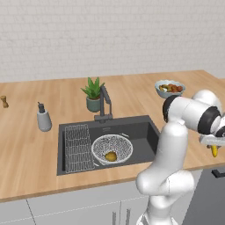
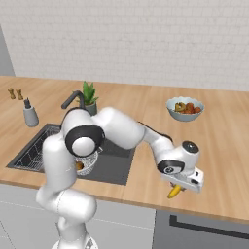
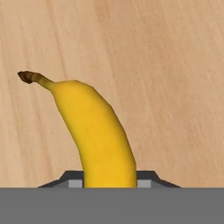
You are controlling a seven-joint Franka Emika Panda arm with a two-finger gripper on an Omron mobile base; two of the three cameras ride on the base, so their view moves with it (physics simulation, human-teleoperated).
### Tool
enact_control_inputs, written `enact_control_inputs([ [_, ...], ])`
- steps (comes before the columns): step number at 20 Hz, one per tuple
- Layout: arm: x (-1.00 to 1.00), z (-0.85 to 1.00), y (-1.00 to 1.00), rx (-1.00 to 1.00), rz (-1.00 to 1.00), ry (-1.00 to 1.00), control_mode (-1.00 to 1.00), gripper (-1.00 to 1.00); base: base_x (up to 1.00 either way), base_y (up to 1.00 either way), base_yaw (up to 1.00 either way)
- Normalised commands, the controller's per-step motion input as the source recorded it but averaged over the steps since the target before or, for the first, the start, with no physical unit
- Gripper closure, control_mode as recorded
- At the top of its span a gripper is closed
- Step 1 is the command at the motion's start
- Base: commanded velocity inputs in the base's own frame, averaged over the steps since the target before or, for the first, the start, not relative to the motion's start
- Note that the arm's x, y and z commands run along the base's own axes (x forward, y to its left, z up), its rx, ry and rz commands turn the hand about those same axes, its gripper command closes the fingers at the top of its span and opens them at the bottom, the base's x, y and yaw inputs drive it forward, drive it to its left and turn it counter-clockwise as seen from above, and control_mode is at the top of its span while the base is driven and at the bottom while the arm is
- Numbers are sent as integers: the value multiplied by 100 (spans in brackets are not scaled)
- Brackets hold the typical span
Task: Put the colander in the sink, put the pear, banana in the colander, and turn on the sink faucet and pour water over the colander.
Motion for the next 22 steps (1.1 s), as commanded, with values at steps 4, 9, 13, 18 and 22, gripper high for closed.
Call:
enact_control_inputs([
  [4, -27, 45, 74, 0, 4, -19, -100, 100, 0, 0, 0],
  [9, -42, 89, 94, 0, 5, -20, -100, 100, 0, 0, 0],
  [13, -10, 83, 100, -4, 14, -9, -100, 100, 0, 0, 0],
  [18, 0, 58, 100, -4, 20, 0, -100, 100, 0, 0, 0],
  [22, 0, 20, 96, 1, 26, 0, -100, 100, 0, 0, 0],
])
